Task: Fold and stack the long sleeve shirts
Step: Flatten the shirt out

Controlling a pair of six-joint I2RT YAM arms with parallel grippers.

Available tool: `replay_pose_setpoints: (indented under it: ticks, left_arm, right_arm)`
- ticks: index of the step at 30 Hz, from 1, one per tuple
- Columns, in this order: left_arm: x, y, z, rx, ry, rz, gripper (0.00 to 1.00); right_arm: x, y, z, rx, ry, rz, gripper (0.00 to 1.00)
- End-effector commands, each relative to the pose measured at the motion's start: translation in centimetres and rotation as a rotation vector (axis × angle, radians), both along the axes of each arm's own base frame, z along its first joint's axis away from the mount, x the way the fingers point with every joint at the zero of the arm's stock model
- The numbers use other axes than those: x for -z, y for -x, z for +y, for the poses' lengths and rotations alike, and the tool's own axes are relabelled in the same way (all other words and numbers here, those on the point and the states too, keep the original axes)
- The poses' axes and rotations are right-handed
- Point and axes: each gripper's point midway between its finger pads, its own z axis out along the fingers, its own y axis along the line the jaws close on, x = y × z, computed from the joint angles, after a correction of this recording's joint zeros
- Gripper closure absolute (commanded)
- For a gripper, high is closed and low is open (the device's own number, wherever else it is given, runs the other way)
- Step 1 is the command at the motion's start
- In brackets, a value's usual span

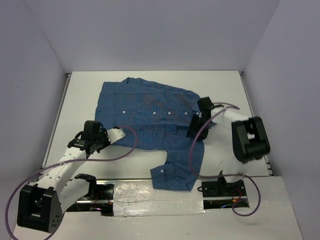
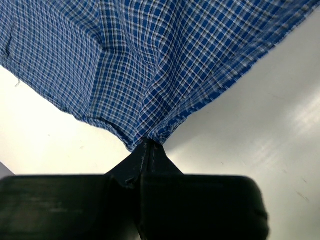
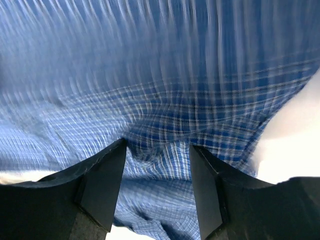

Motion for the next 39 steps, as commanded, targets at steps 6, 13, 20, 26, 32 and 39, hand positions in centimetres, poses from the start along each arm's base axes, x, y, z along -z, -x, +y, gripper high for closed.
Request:
replay_pose_setpoints:
  ticks: [6,13,20,26,32,39]
  left_arm:
    - [-3.8,-7.2,-0.6,0.012,-0.026,-0.210,1.00]
    - [-4.8,-8.5,-2.8,0.096,-0.010,-0.166,1.00]
    - [-3.0,-5.2,-3.0,0.085,0.013,-0.095,1.00]
    - [-2.8,-3.9,-3.8,0.082,0.065,-0.083,1.00]
    - [-2.7,-3.5,-4.2,0.090,0.080,-0.089,1.00]
    - [-2.3,-2.9,-4.2,0.092,0.083,-0.089,1.00]
  right_arm:
    - [-2.0,-17.5,0.3,-0.089,0.115,-0.204,0.40]
    - [-6.6,-21.5,1.1,-0.234,0.143,-0.346,0.35]
    - [-10.0,-10.5,-4.2,-0.118,0.254,-0.353,0.25]
    - [-4.7,-0.8,-3.3,-0.052,0.099,-0.192,0.29]
    - [-3.2,2.7,-3.4,0.003,0.071,-0.154,0.29]
    - [-1.1,5.6,-3.0,0.050,0.024,-0.092,0.29]
